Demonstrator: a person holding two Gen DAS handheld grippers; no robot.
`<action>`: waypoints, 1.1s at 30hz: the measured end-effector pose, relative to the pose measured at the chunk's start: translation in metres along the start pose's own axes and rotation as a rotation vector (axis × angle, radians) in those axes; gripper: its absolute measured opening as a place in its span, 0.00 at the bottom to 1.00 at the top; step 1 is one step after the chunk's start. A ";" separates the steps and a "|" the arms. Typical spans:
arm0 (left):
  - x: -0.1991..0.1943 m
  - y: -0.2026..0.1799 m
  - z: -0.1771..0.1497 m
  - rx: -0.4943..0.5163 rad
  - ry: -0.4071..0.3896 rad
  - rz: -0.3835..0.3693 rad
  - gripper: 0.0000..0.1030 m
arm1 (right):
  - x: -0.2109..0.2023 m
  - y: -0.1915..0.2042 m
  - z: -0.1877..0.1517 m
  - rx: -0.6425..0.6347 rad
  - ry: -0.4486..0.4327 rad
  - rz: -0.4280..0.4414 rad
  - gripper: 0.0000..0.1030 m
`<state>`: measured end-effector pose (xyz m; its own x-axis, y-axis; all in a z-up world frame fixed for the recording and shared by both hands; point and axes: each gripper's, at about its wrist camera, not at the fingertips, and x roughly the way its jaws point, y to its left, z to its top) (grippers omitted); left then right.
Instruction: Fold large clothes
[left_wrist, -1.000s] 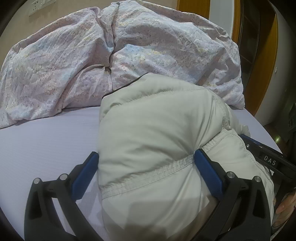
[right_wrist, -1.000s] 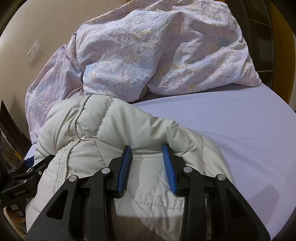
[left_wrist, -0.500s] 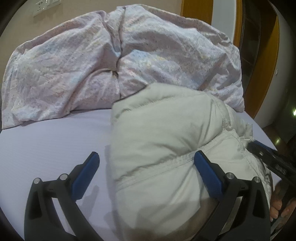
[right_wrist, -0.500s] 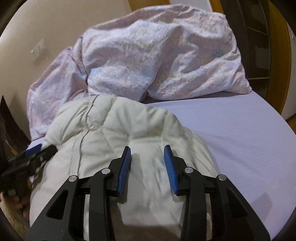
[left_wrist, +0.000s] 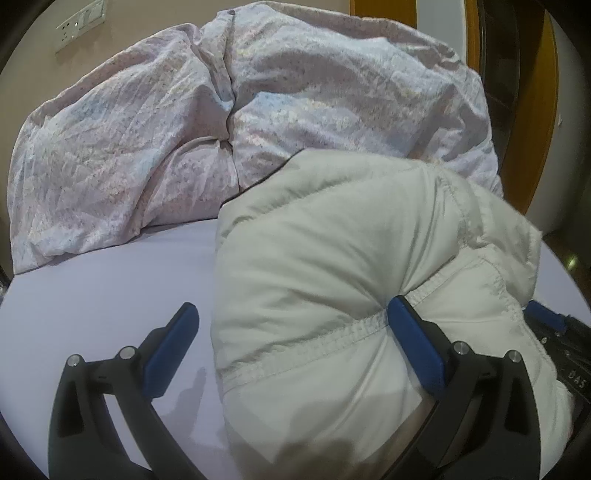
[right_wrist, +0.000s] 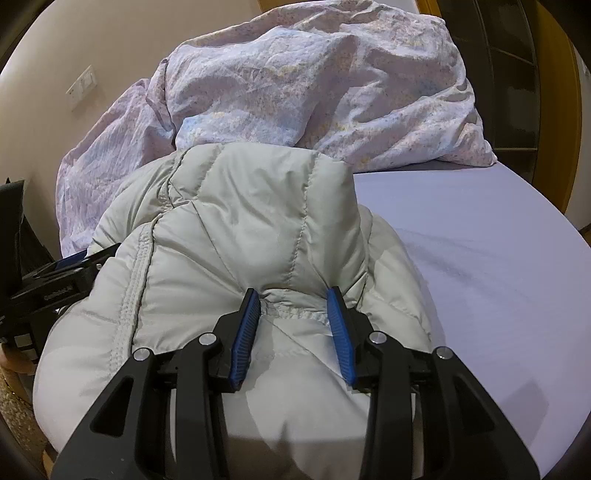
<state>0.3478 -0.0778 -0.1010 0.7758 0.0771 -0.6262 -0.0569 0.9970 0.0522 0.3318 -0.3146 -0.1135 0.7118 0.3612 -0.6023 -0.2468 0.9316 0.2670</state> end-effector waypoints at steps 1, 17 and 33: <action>0.001 -0.003 -0.001 0.014 -0.007 0.020 0.98 | 0.001 0.000 0.000 0.000 0.003 -0.002 0.38; 0.001 -0.015 0.029 0.075 -0.021 0.046 0.98 | 0.024 0.012 0.059 0.002 0.024 -0.122 0.44; -0.018 0.005 0.021 0.053 0.036 -0.067 0.98 | 0.005 0.004 0.057 -0.023 0.104 -0.071 0.79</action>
<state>0.3468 -0.0740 -0.0731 0.7534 0.0113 -0.6575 0.0283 0.9984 0.0496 0.3722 -0.3118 -0.0727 0.6564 0.2953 -0.6942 -0.2138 0.9553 0.2042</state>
